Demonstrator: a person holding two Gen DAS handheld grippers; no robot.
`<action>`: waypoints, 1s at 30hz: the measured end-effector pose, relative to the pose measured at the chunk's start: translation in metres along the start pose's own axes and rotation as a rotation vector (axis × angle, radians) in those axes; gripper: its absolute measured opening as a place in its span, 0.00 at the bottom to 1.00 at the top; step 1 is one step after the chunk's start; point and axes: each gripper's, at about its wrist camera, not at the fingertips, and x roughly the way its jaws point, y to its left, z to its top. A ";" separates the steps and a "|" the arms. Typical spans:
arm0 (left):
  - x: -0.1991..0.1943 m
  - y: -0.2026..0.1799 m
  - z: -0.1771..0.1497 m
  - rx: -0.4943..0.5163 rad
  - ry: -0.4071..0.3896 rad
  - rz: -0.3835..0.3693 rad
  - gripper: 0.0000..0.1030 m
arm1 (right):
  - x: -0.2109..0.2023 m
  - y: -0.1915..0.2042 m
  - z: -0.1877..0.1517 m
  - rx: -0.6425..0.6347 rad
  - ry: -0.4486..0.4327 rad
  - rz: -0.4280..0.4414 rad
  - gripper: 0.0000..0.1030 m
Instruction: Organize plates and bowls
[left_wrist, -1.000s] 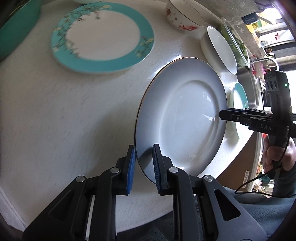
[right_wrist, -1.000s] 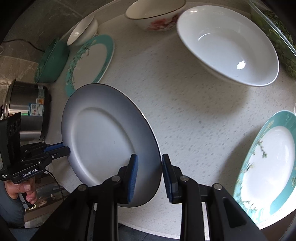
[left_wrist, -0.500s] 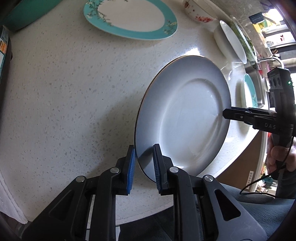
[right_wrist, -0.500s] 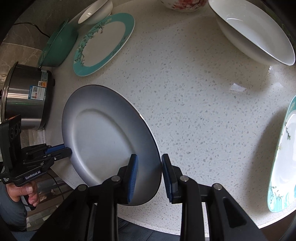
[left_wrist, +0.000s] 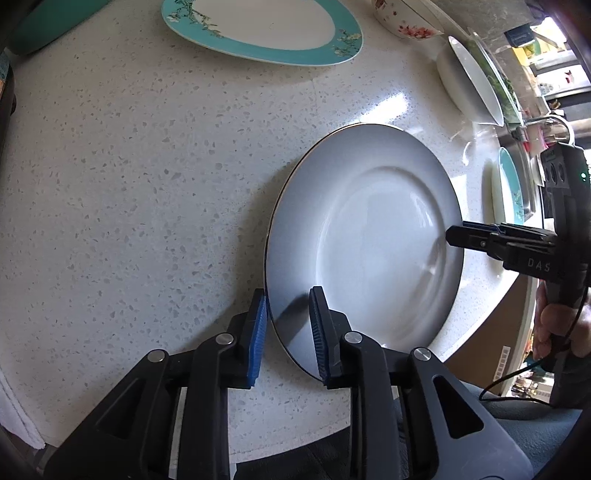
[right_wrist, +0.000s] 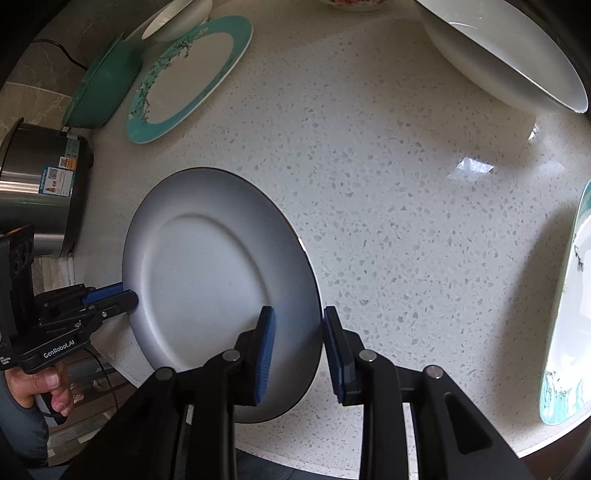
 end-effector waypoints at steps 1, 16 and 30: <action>0.001 0.000 0.000 0.002 -0.004 0.006 0.22 | 0.001 0.001 -0.001 0.001 -0.002 -0.001 0.29; 0.003 -0.021 -0.004 0.023 -0.095 0.107 0.36 | 0.005 0.010 -0.015 -0.039 -0.033 0.040 0.45; -0.093 0.038 0.060 -0.263 -0.487 0.071 0.74 | -0.082 0.013 0.071 -0.031 -0.399 0.393 0.58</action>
